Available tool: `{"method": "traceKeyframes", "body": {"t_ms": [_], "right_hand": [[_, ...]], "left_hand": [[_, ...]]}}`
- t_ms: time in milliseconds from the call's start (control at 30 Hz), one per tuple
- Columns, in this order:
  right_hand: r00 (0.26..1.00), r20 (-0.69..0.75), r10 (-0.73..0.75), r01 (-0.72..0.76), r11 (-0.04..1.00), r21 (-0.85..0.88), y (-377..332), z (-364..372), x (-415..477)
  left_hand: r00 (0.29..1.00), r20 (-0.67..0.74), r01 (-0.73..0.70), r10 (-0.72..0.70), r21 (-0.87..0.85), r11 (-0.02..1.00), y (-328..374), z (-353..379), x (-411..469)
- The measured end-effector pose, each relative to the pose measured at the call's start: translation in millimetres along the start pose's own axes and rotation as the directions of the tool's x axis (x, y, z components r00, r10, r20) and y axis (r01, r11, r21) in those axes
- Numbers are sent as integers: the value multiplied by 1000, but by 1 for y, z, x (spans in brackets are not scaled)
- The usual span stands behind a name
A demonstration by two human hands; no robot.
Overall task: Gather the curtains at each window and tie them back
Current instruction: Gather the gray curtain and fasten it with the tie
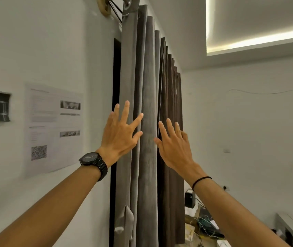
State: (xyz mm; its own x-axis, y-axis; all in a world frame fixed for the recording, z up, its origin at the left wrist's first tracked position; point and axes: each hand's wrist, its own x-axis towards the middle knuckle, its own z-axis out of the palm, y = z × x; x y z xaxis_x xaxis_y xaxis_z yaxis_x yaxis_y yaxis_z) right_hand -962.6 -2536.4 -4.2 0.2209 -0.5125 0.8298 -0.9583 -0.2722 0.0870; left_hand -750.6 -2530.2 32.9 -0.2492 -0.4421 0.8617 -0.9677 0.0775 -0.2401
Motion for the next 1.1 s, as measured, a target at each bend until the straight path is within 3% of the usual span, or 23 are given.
{"method": "traceKeyframes", "body": {"t_ms": [233,433,667,767,867,1000,1100], "right_hand": [[997,-46,-61,65,994,89,56,85,99],[996,-79,-39,58,967,248,71,167,186],[960,-157,230,-116,843,526,78,233,303],[926,-253,279,-39,739,673,76,248,339],[908,-331,255,82,667,740,61,261,362],[905,-375,203,210,554,806,15,273,384],[877,-459,143,374,398,838,-29,255,386]], "left_hand": [[996,42,76,-77,25,997,5,77,107],[983,-22,183,-182,131,974,-8,145,182],[943,-113,324,-314,84,942,-31,192,259],[925,-176,346,-336,30,938,-34,188,276],[891,-324,313,-318,-68,947,-41,187,287],[840,-356,354,-409,-211,911,-57,182,293],[817,-383,359,-431,-246,900,-67,176,292]]}}
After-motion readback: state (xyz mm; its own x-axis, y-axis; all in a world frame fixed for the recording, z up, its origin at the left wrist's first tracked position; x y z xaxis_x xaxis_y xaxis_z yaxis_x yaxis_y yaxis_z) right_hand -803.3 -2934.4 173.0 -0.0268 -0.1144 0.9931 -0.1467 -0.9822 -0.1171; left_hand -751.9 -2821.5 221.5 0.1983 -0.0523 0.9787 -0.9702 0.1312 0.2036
